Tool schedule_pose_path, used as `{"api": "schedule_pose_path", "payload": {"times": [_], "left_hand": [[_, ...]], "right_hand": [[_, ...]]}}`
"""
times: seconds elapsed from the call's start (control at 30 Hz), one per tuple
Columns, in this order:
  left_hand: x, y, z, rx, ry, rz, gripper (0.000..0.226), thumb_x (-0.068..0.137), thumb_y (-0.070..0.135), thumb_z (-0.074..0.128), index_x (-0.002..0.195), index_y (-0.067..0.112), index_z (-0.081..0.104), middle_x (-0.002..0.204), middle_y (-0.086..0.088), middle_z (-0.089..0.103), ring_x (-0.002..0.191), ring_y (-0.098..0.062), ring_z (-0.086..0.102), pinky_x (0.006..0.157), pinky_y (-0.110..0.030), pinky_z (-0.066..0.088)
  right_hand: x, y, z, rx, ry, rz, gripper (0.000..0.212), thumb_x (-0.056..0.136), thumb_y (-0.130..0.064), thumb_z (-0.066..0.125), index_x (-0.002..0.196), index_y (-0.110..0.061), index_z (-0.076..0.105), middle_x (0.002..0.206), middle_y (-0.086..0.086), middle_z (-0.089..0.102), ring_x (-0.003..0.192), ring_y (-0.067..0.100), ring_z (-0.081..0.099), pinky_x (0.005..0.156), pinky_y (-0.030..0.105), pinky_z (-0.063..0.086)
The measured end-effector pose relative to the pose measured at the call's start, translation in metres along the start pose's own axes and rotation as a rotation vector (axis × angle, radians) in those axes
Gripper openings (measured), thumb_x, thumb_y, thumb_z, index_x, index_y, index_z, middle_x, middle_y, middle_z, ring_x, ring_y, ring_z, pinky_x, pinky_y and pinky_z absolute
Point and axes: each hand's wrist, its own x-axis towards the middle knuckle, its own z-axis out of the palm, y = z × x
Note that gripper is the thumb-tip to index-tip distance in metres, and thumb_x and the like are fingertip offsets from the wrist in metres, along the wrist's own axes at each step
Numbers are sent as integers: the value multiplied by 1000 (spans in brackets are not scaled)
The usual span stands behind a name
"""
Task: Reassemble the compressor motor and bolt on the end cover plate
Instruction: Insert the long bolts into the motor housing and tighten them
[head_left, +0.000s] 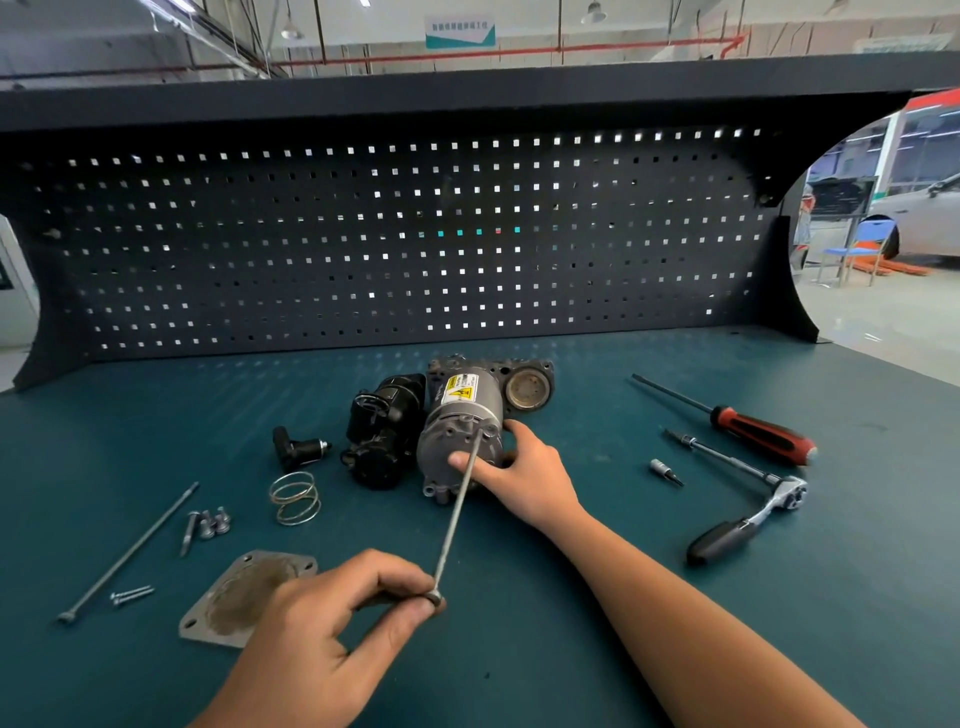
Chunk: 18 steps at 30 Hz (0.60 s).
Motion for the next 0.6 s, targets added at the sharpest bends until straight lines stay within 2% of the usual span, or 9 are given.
{"api": "schedule_pose_path", "payload": {"times": [0.2,0.33,0.6], "left_hand": [[0,0,1,-64,31,-47,14,71,37,61,84,39,64,73,24,69,67,1,69,65,-15,55],[1,0,2,-72,36,-52,14,71,37,61,84,38,63,72,22,69,68,-1,69,67,-17,55],[-1,-3,4,-71,27,-69,15,70,38,61,84,39,63,72,22,69,68,0,69,68,-14,54]], "right_hand": [[0,0,0,9,-6,7,96,65,-68,68,141,-18,36,123,5,60,113,22,56,91,38,48],[0,0,0,9,-2,7,97,65,-68,68,142,-19,35,122,4,60,112,22,56,86,34,47],[0,1,1,4,-1,11,99,64,-70,67,142,-19,34,121,4,60,112,22,55,85,35,47]]}}
